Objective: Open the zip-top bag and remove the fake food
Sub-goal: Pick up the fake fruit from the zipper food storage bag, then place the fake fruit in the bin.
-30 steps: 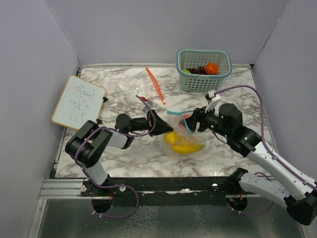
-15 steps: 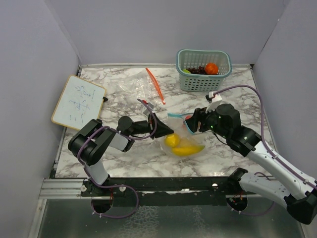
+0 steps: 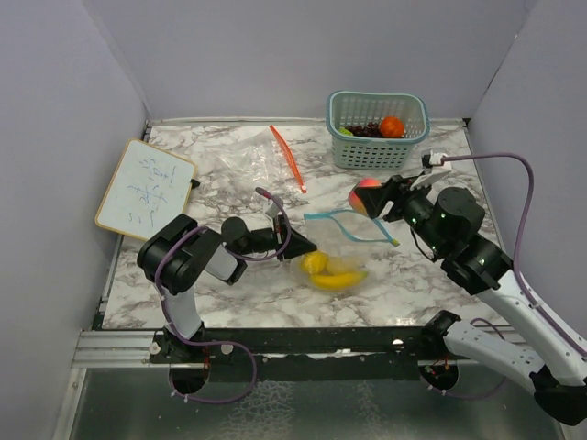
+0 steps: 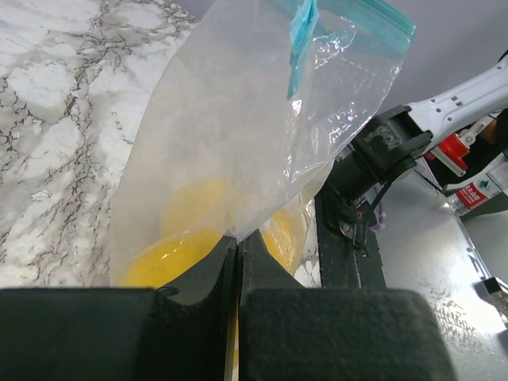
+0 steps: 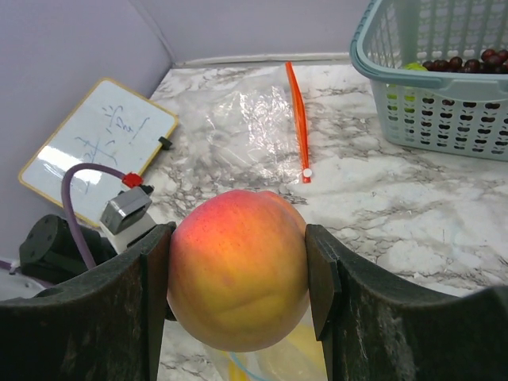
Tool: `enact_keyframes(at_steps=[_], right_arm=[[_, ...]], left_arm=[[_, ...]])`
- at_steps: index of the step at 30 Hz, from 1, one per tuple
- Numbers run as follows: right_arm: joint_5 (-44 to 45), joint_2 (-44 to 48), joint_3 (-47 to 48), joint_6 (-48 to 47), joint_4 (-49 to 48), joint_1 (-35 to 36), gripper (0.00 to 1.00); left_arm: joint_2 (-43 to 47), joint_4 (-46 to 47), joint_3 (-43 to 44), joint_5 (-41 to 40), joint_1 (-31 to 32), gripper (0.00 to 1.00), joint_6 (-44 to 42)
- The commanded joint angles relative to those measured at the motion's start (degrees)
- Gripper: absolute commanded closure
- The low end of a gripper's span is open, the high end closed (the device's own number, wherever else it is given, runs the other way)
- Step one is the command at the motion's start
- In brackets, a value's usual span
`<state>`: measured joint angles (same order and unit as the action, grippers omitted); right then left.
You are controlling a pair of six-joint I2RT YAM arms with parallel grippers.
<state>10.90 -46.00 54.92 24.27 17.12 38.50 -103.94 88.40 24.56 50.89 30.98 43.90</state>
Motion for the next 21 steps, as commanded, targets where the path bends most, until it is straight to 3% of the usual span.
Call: enact_keyframes(at_steps=[1,10,21], right_arm=[[2.15,-4.59,1.41,-2.32,-2.96,-0.25,0.75],[9.47,-22.64,11.65,-13.34,-8.94,-3.36,0.75],[-3.87,-48.25,28.19,-12.8,-16.82,-20.84,0.75]], left_arm=[[1.61,13.2,-1.01,-1.49,0.02,1.0,-0.97],[3.63,13.2,-4.87,-2.18,0.27,1.0,-0.96],[6.39,13.11,-7.46,-2.14,0.4,1.0,0.46]])
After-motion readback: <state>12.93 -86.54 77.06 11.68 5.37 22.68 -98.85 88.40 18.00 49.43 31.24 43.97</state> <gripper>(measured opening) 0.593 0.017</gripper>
